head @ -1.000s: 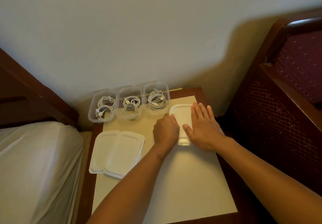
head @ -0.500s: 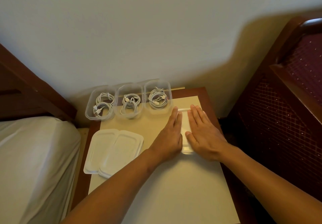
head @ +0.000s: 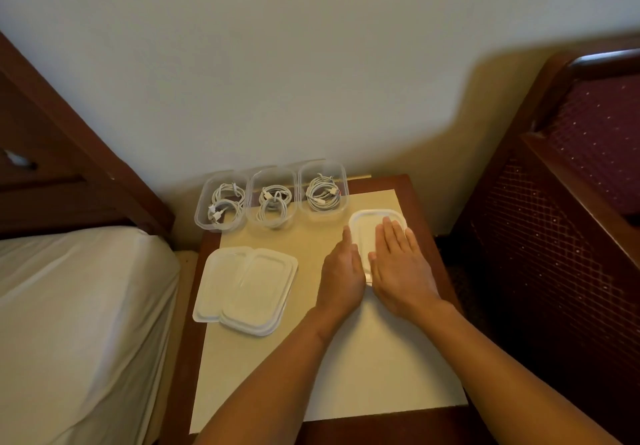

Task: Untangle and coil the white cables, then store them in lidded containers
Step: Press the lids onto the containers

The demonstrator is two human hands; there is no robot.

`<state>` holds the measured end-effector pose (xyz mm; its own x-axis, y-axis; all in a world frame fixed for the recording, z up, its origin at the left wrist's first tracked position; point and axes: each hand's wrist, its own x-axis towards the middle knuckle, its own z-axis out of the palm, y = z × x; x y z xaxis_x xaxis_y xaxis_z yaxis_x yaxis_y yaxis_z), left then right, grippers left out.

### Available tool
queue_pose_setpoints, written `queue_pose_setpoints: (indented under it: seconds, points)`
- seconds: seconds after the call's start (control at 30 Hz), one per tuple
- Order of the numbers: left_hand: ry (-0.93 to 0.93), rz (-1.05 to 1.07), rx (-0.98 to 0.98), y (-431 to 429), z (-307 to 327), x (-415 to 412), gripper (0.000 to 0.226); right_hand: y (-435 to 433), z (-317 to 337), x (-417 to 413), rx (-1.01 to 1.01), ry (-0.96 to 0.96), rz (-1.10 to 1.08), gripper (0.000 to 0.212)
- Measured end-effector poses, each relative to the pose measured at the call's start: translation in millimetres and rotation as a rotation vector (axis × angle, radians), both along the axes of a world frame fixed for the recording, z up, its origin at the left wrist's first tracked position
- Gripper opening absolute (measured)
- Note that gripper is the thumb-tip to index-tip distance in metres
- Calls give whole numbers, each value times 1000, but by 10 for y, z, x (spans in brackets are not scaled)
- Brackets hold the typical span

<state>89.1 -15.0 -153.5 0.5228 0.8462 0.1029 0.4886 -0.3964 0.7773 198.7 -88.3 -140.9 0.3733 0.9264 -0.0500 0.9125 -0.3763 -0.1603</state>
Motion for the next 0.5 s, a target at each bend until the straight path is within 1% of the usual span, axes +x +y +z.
queue_pose_setpoints:
  seconds: [0.07, 0.1, 0.13, 0.17, 0.2, 0.27, 0.3, 0.33, 0.4, 0.5]
  points:
    - [-56, -13, 39, 79, 108, -121, 32, 59, 12, 64, 0, -10, -35, 67]
    - [-43, 20, 115, 150, 134, -221, 34, 95, 33, 99, 18, -24, -65, 64]
    - [36, 68, 208, 225, 173, -341, 37, 138, 60, 139, 40, -39, -94, 59]
    - [164, 111, 298, 299, 201, -471, 39, 199, 84, 188, 43, -48, -109, 55]
    - [336, 150, 339, 364, 220, -603, 42, 274, 101, 239, 35, -51, -109, 52]
    - [663, 188, 277, 497, 208, -845, 59, 450, 132, 344, 11, -40, -106, 52]
    - [772, 194, 221, 558, 189, -944, 70, 545, 141, 385, 6, -32, -112, 54]
    - [836, 197, 179, 606, 160, -1017, 80, 640, 140, 423, 2, -17, -127, 58]
    - [872, 200, 141, 663, 84, -1098, 88, 833, 123, 488, -19, 7, -166, 63]
    - [841, 187, 106, 665, 27, -1120, 84, 1092, 63, 594, -20, -10, -199, 66]
